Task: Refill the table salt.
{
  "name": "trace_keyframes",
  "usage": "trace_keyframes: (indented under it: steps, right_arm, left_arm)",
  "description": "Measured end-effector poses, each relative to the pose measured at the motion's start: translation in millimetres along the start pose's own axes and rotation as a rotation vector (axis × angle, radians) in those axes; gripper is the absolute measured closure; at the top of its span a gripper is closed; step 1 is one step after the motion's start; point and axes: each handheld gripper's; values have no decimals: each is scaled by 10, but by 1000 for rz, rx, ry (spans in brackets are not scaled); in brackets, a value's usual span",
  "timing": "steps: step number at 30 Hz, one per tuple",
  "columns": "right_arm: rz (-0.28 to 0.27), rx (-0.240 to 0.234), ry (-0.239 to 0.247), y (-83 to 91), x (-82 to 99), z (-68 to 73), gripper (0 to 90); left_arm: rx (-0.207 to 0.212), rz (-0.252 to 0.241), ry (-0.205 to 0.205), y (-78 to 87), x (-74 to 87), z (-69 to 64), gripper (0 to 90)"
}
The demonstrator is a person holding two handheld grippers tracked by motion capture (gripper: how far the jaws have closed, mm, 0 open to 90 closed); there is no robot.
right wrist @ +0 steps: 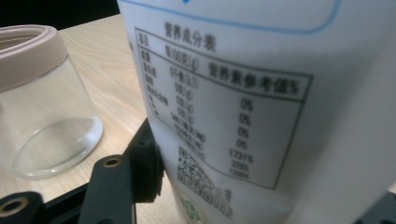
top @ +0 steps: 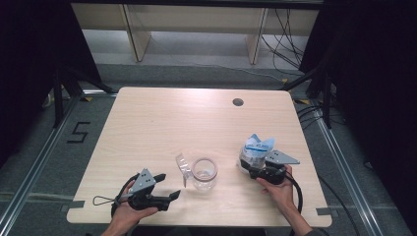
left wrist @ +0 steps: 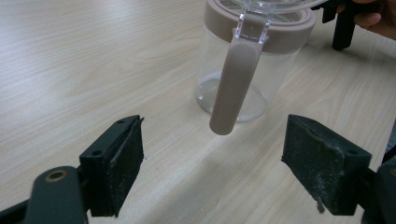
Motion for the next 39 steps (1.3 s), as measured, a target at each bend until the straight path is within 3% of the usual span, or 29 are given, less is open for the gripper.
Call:
trace_keyframes:
  steps: [1,2,6,9,11,16,18,19,24,27,28,29,32,33,39]
  right_arm:
    - [-4,5,-35,-2,0,37,438]
    - [3,18,-11,1,-7,32,440]
    - [7,27,-6,-1,-14,50,443]
    - [13,23,4,-4,-22,62,446]
    - [15,30,6,-4,-25,81,448]
    - [20,37,-20,-1,-33,123,451]
    - [21,34,19,-6,-38,91,452]
    - [11,54,9,-9,-40,118,453]
    - [41,42,8,0,-58,147,453]
    - [36,44,48,-10,-67,144,453]
    - [56,47,35,-2,-79,177,455]
    - [50,49,57,-5,-83,168,456]
    - [56,44,38,-10,-85,188,456]
    - [48,55,70,-13,-90,179,457]
    - [57,70,58,5,-115,211,457]
  left_arm:
    - [-2,3,-20,5,-10,10,199]
    - [-2,1,-13,2,-9,12,202]
    - [-4,3,-21,8,-8,12,202]
    - [-7,3,0,4,-6,3,204]
    - [-3,4,-22,10,-9,14,204]
    - [-10,0,2,10,-7,7,206]
    - [-3,-3,0,10,-7,12,206]
    - [-9,-7,8,5,-11,9,207]
    - [-2,-5,2,13,-11,16,207]
    - [-7,-6,6,11,-11,14,207]
    - [0,-6,-17,17,-15,25,207]
    - [0,-15,-3,12,-17,21,207]
    - [-6,-5,-12,19,-22,30,207]
    - [-6,-6,-10,20,-20,30,207]
    - [-11,-9,-9,24,-21,29,208]
Point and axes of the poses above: each handheld gripper's, and its own axes: y roughly backward along the jaws, x roughly out of its underside, z roughly to its left, and after that the axes turned 6 degrees about y, right-handed
